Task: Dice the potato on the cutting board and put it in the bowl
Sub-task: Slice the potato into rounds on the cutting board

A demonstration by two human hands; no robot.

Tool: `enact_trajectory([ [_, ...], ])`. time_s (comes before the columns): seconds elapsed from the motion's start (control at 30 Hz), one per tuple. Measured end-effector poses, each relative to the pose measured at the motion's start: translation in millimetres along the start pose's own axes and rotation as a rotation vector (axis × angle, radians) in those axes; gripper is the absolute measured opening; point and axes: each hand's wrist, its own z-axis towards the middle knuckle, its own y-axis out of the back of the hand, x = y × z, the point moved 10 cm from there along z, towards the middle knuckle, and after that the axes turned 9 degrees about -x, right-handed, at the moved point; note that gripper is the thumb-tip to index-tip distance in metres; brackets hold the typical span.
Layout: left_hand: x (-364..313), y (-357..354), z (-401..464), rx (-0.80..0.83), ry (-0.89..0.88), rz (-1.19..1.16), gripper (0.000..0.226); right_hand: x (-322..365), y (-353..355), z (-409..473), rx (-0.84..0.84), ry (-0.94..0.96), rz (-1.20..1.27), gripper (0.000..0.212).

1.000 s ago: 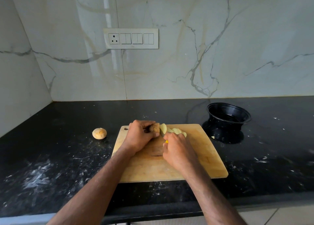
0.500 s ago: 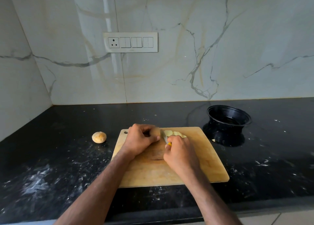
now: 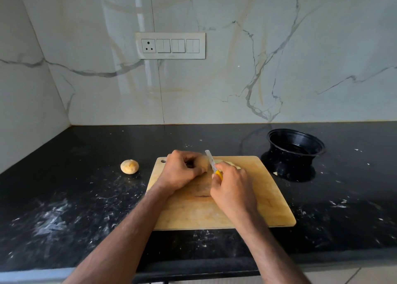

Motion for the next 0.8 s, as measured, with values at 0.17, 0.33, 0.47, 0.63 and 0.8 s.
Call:
enact_trajectory([
  [0.17,-0.5,0.5,-0.5,-0.019,0.004,0.004,0.059,6.2,6.6,-1.3,-0.042,0.013,-0.018,0.031],
  [0.33,-3.8,0.5,-1.2,-0.02,-0.024,0.032,0.053,8.2,3.3,-0.7,-0.019,0.022,-0.049,0.027],
  [0.47,-5.9,0.2,-1.6,-0.01,-0.043,0.033,0.047,8.2,3.4,-1.1,-0.016,0.029,-0.058,0.023],
  [0.63,-8.2,0.1,-1.9,-0.014,-0.062,0.019,0.041,7.4,1.5,-2.2,-0.002,0.028,-0.079,0.021],
  [0.8,-9.2,-0.2,-2.7,-0.011,-0.079,0.016,0.035,7.6,-1.3,-2.1,0.017,0.027,-0.086,0.021],
])
